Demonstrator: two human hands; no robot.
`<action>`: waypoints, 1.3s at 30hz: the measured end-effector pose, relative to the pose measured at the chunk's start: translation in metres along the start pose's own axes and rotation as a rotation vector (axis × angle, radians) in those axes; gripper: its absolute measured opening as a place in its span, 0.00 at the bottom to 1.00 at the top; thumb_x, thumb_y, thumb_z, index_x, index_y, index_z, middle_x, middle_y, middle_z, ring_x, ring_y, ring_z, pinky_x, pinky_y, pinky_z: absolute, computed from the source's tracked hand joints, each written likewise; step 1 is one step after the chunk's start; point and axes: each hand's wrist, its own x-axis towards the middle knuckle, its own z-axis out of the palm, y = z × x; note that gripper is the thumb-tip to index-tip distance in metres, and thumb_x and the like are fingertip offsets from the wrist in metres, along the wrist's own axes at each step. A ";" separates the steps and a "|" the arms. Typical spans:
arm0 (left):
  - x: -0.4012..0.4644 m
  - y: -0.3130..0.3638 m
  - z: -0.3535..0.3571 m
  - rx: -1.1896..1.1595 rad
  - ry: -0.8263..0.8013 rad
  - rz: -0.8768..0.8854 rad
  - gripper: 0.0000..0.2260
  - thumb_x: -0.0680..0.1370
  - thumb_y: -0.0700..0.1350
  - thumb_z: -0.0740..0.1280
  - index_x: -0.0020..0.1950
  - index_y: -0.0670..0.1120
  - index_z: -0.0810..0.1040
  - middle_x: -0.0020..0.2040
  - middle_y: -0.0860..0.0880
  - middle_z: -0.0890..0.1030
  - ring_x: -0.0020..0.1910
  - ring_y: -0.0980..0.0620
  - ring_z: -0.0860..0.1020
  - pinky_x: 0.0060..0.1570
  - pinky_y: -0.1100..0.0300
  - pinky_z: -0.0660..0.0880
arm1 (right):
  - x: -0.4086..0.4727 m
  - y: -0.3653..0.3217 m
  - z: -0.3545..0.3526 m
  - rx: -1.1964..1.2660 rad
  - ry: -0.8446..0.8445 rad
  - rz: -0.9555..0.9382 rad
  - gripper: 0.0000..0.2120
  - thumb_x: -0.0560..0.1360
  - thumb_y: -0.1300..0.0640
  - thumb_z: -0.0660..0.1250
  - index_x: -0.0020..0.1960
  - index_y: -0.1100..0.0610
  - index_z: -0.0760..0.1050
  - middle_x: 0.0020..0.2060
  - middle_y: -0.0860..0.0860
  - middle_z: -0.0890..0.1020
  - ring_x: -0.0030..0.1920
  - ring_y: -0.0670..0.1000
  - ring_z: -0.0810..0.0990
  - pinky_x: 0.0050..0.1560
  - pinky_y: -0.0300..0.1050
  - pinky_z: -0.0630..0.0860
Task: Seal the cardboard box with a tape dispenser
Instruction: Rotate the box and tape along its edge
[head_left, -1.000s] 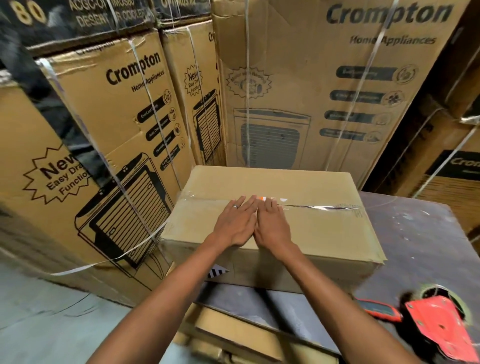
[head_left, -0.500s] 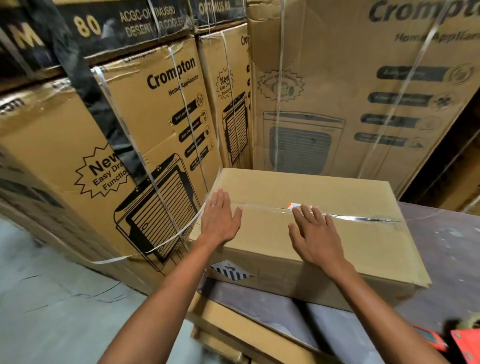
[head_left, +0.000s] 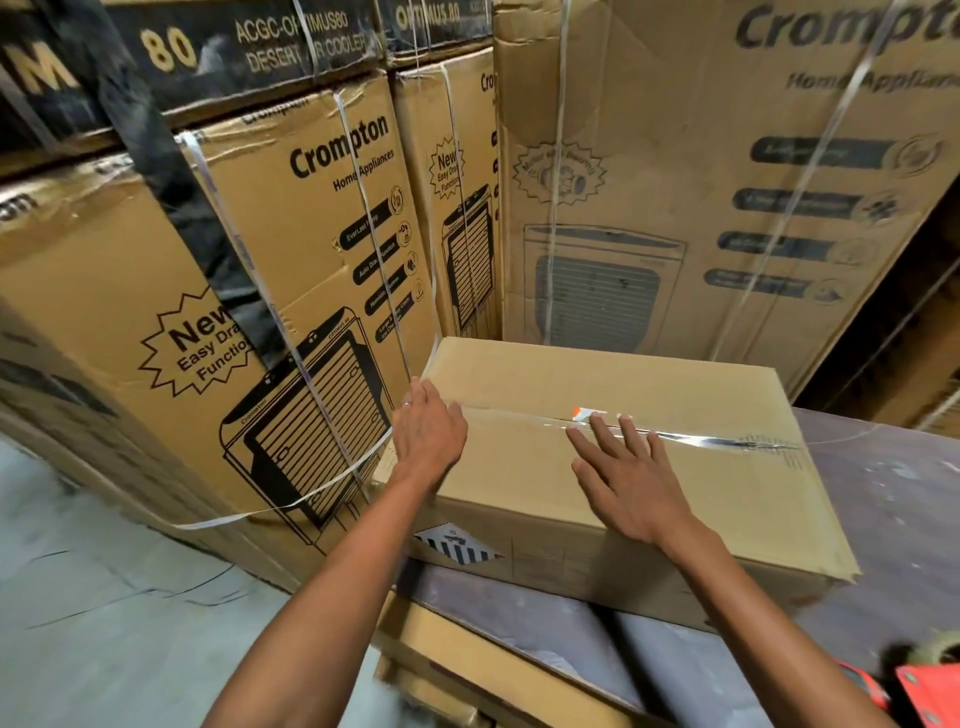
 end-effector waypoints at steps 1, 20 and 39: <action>0.001 -0.001 -0.002 -0.032 0.028 -0.028 0.25 0.84 0.52 0.58 0.75 0.38 0.64 0.70 0.39 0.72 0.64 0.42 0.75 0.62 0.46 0.75 | -0.002 0.000 -0.001 -0.001 0.001 -0.006 0.33 0.79 0.35 0.34 0.84 0.38 0.48 0.84 0.44 0.47 0.84 0.57 0.41 0.82 0.60 0.40; 0.001 -0.011 -0.010 -0.006 0.025 -0.103 0.19 0.86 0.52 0.53 0.68 0.40 0.70 0.57 0.39 0.79 0.57 0.39 0.78 0.56 0.42 0.73 | -0.053 0.070 -0.015 0.036 0.153 0.605 0.47 0.78 0.26 0.43 0.85 0.57 0.42 0.85 0.53 0.46 0.84 0.53 0.43 0.83 0.55 0.41; -0.008 -0.009 -0.010 0.106 -0.073 0.003 0.33 0.83 0.60 0.50 0.83 0.44 0.44 0.83 0.40 0.43 0.81 0.37 0.45 0.76 0.35 0.48 | -0.045 0.090 -0.031 0.178 0.266 0.862 0.51 0.77 0.26 0.53 0.84 0.63 0.47 0.81 0.61 0.61 0.76 0.67 0.64 0.71 0.66 0.63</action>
